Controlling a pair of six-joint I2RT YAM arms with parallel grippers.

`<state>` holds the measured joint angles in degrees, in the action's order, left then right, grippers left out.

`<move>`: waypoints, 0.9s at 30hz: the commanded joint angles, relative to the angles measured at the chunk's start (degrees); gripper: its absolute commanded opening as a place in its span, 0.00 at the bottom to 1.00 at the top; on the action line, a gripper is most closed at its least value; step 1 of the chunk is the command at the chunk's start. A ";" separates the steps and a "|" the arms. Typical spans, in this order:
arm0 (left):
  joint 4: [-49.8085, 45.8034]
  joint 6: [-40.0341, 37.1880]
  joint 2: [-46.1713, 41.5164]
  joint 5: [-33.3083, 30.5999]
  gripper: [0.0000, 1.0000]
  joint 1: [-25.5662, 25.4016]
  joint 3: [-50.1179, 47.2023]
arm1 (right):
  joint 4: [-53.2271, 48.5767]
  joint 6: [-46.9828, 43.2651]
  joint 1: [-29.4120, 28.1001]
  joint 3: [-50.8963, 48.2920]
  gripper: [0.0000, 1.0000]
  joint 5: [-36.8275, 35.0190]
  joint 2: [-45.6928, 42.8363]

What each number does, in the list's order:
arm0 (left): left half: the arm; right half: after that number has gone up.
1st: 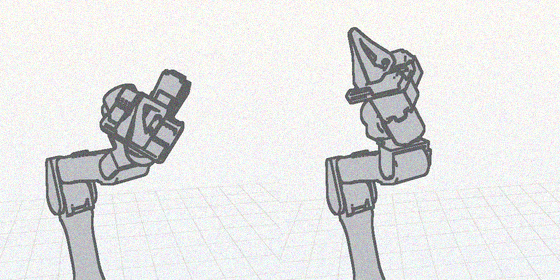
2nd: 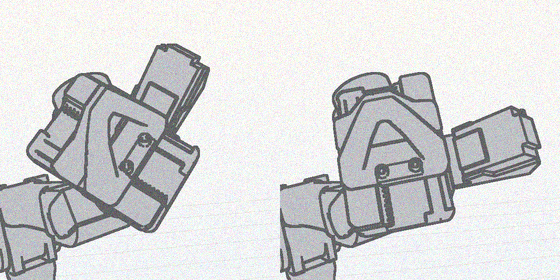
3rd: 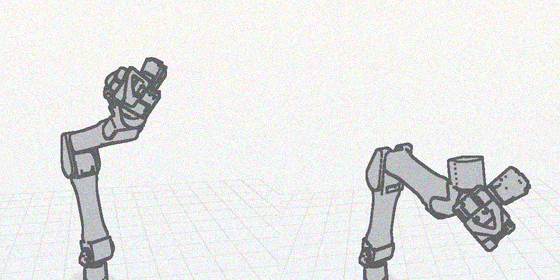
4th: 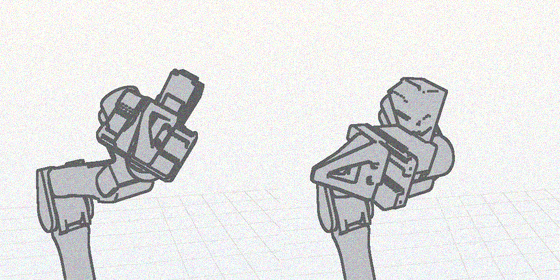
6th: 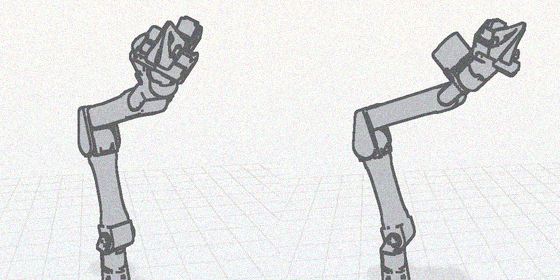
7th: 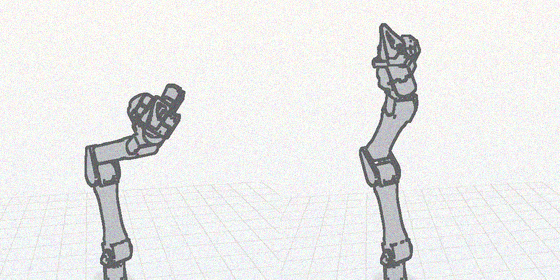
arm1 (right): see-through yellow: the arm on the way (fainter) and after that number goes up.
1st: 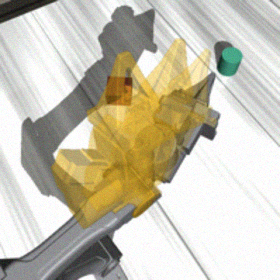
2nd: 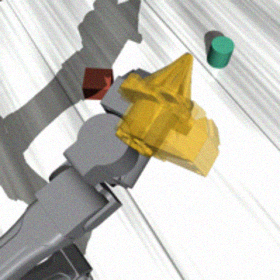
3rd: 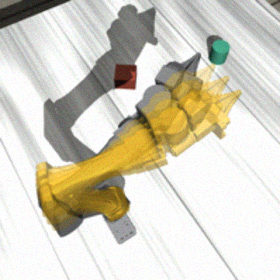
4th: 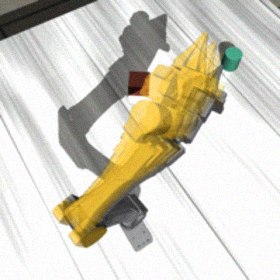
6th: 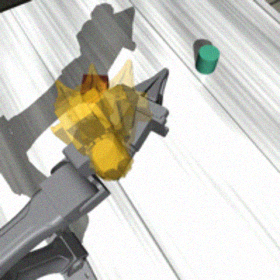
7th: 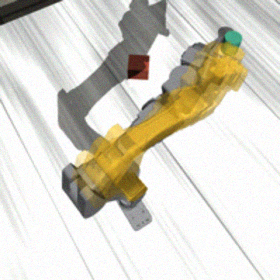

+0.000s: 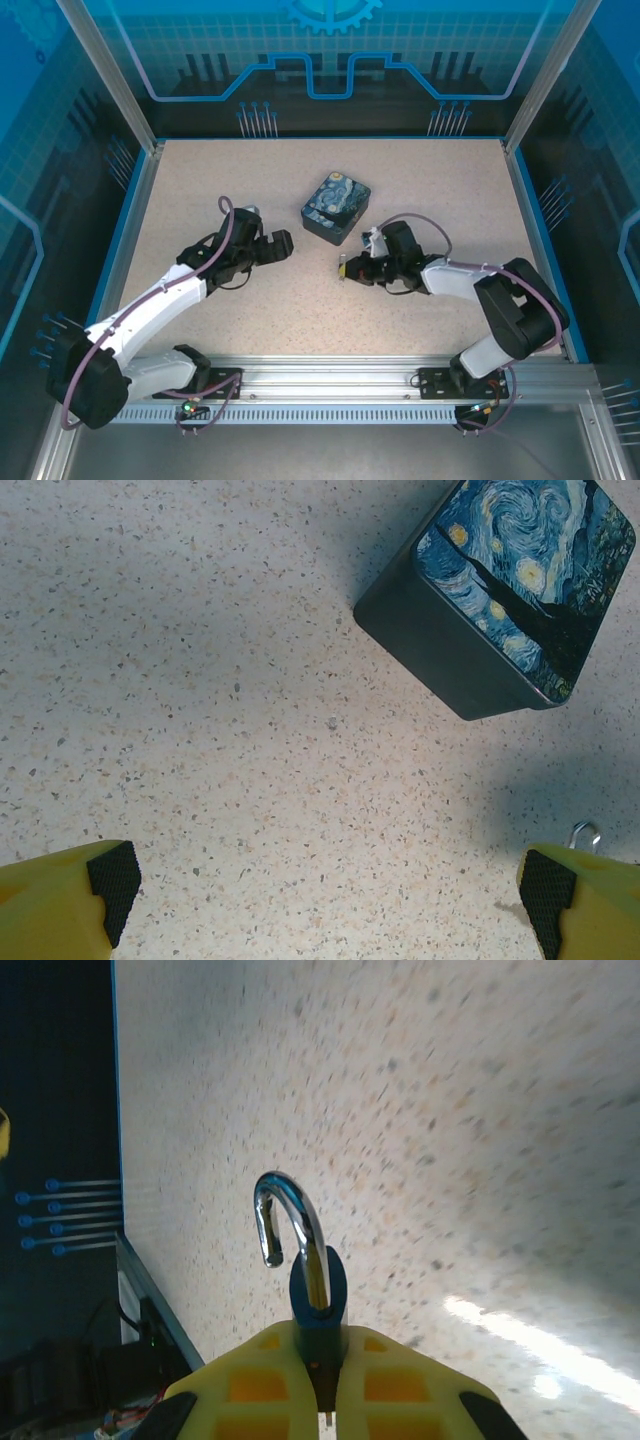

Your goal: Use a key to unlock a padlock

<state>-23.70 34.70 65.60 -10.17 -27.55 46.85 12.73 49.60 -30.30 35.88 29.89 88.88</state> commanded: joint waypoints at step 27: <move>-0.15 2.28 -0.90 2.22 0.99 0.13 0.60 | 0.55 5.34 -6.28 5.81 0.29 -0.73 11.66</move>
<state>-23.70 36.12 66.00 -9.15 -27.55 46.87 16.49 55.61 -37.76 43.07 29.41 102.50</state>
